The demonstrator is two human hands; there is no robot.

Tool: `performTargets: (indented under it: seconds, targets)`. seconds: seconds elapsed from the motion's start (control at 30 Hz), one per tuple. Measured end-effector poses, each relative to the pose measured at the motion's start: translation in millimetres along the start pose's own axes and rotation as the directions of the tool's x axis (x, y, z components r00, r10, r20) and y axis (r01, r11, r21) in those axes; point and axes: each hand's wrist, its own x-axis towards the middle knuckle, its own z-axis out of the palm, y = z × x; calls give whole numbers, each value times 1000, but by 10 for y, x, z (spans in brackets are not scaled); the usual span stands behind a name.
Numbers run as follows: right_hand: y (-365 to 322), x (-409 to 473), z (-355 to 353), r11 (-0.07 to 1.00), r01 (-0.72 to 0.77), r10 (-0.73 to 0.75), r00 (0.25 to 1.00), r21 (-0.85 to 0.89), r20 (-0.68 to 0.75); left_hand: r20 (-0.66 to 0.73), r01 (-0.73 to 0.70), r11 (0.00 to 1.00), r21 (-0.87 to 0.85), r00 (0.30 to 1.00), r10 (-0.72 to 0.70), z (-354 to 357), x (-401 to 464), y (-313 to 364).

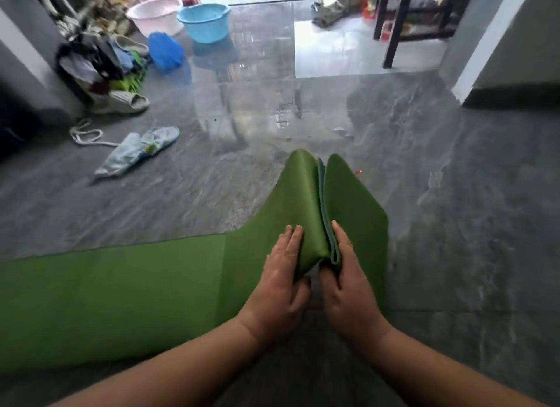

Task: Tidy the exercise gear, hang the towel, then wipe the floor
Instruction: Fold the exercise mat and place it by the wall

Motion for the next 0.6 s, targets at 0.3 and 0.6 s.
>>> performTargets:
  seconds: [0.3,0.6]
  targets:
    - [-590,173,1231,992,32,-49,990,126,134,-188,29,897,-441,974,-124,-1070,-197,-383]
    - [-412,356,1621,920,-118,146,988,373,-48,-147,180,521,-834,838,-525,-1468,-232,-872]
